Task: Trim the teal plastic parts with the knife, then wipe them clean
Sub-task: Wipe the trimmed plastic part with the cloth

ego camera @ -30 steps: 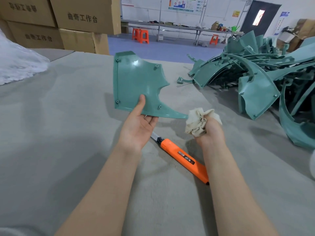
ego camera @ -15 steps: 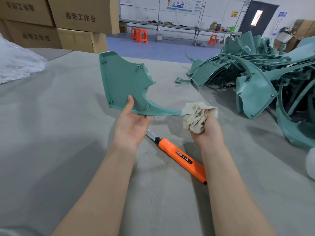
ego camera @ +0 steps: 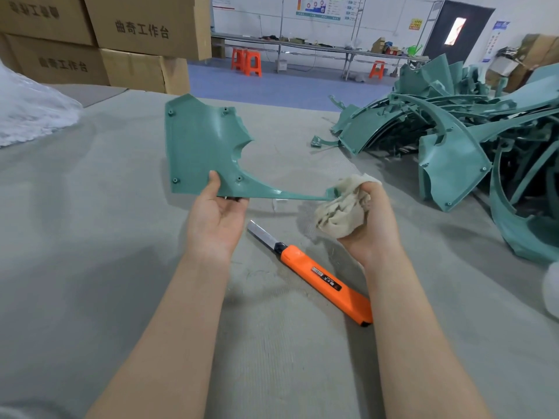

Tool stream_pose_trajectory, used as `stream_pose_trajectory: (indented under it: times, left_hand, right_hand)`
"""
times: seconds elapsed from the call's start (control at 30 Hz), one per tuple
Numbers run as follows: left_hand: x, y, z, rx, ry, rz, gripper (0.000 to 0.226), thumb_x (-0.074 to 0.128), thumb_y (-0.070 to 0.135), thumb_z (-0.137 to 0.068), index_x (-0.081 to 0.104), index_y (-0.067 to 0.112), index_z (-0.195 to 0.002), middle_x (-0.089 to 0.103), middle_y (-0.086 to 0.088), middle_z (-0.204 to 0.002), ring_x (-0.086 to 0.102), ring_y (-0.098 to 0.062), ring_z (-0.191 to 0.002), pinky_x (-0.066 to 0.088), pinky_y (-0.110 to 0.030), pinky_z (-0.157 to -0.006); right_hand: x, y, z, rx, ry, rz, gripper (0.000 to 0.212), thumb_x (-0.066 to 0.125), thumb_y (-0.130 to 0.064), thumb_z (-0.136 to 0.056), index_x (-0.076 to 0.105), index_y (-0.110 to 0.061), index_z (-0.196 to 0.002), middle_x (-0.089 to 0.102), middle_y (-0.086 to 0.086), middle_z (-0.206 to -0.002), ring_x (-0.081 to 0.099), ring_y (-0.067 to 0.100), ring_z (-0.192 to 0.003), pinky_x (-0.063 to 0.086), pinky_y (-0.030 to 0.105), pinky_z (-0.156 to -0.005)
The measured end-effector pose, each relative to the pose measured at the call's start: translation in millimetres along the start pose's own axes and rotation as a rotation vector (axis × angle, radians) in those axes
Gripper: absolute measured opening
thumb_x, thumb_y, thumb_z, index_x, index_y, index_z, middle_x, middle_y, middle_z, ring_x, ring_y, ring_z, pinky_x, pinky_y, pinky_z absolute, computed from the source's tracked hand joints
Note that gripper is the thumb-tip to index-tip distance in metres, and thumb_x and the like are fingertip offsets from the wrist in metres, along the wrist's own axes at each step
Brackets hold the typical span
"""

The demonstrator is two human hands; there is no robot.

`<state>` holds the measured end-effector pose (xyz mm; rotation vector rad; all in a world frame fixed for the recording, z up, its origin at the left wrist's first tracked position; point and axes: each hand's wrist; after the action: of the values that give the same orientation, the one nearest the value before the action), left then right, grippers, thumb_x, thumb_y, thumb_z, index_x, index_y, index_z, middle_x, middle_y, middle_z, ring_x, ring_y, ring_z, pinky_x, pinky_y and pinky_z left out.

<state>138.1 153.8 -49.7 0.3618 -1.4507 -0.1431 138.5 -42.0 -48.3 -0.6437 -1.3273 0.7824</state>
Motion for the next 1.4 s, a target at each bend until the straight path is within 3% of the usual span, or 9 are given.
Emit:
stream_pose_trajectory:
  times: [0.13, 0.23, 0.33, 0.6, 0.8, 0.97, 1.13, 1.33, 1.4]
  left_hand:
    - [0, 0, 2, -0.009, -0.024, 0.012, 0.018, 0.047, 0.01, -0.1, 0.063, 0.008, -0.095, 0.074, -0.005, -0.08, 0.069, -0.016, -0.081, 0.055, -0.031, -0.073]
    - [0, 1, 2, -0.02, -0.057, -0.004, 0.017, 0.047, 0.011, -0.1, 0.064, 0.007, -0.097, 0.074, -0.006, -0.085, 0.07, -0.017, -0.081, 0.058, -0.031, -0.074]
    - [0, 0, 2, -0.026, -0.089, -0.022, 0.017, 0.047, 0.012, -0.1, 0.064, 0.007, -0.098, 0.074, -0.006, -0.088, 0.072, -0.018, -0.079, 0.059, -0.031, -0.071]
    - [1, -2, 0, -0.045, -0.117, -0.029, 0.015, 0.048, 0.012, -0.099, 0.062, 0.008, -0.101, 0.074, -0.005, -0.088, 0.071, -0.018, -0.082, 0.059, -0.034, -0.075]
    - [-1, 3, -1, -0.009, -0.059, -0.01, 0.015, 0.049, 0.011, -0.099, 0.064, 0.006, -0.098, 0.074, -0.007, -0.086, 0.07, -0.02, -0.082, 0.058, -0.035, -0.079]
    - [-2, 6, -2, 0.018, -0.023, 0.021, 0.015, 0.049, 0.009, -0.099, 0.063, 0.006, -0.094, 0.074, -0.009, -0.082, 0.071, -0.02, -0.073, 0.059, -0.033, -0.067]
    - [-5, 7, -2, 0.025, -0.008, 0.03, 0.016, 0.047, 0.009, -0.1, 0.063, 0.008, -0.094, 0.074, -0.007, -0.08, 0.071, -0.018, -0.071, 0.058, -0.034, -0.068]
    - [-8, 13, -6, 0.038, 0.041, 0.11, 0.013, 0.049, 0.007, -0.098, 0.062, 0.005, -0.1, 0.072, -0.01, -0.092, 0.066, -0.023, -0.091, 0.055, -0.037, -0.074]
    - [-9, 15, -7, 0.034, 0.049, 0.126, 0.013, 0.05, 0.007, -0.098, 0.062, 0.005, -0.102, 0.071, -0.01, -0.095, 0.066, -0.023, -0.093, 0.055, -0.037, -0.072]
  right_hand:
    - [4, 7, 0, -0.061, 0.196, 0.157, 0.014, 0.057, -0.016, -0.094, 0.061, -0.015, -0.081, 0.062, -0.002, -0.061, 0.061, 0.011, -0.051, 0.05, 0.023, -0.051]
    - [2, 11, -2, -0.161, 0.229, 0.274, 0.014, 0.058, -0.008, -0.095, 0.066, -0.019, -0.095, 0.069, -0.005, -0.074, 0.065, 0.007, -0.063, 0.054, 0.024, -0.063]
    - [1, 11, -4, -0.208, 0.268, 0.266, 0.021, 0.057, -0.003, -0.094, 0.064, -0.022, -0.09, 0.067, -0.004, -0.08, 0.063, 0.009, -0.071, 0.052, 0.027, -0.071]
    - [1, 12, -5, -0.219, 0.33, 0.194, 0.02, 0.061, -0.007, -0.091, 0.06, -0.014, -0.072, 0.06, -0.006, -0.051, 0.055, 0.014, -0.057, 0.04, 0.026, -0.056]
    - [6, 13, -2, -0.256, 0.262, 0.17, 0.014, 0.058, -0.006, -0.095, 0.063, -0.012, -0.083, 0.072, -0.003, -0.073, 0.069, 0.02, -0.085, 0.056, 0.037, -0.085]
    - [3, 15, -3, -0.341, 0.328, 0.318, 0.02, 0.046, -0.018, -0.102, 0.059, -0.021, -0.088, 0.068, -0.001, -0.088, 0.067, 0.013, -0.083, 0.055, 0.027, -0.075]
    - [1, 13, -4, -0.263, 0.316, 0.182, 0.017, 0.048, -0.022, -0.102, 0.062, -0.025, -0.094, 0.072, -0.009, -0.082, 0.07, 0.004, -0.075, 0.054, 0.021, -0.063]
    - [-6, 5, -2, -0.16, 0.276, -0.223, 0.023, 0.044, -0.009, -0.098, 0.064, -0.016, -0.106, 0.068, 0.001, -0.095, 0.066, 0.015, -0.086, 0.056, 0.027, -0.07]
    - [-7, 1, -1, -0.119, 0.199, -0.247, 0.018, 0.047, -0.013, -0.093, 0.063, -0.017, -0.089, 0.061, -0.001, -0.084, 0.059, 0.015, -0.072, 0.048, 0.023, -0.059]
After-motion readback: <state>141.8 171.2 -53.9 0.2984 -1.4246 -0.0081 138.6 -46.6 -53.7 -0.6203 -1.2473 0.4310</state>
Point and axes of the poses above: each hand's wrist, its own z-axis away from the middle knuckle, its own x-axis out of the palm, y = z × x
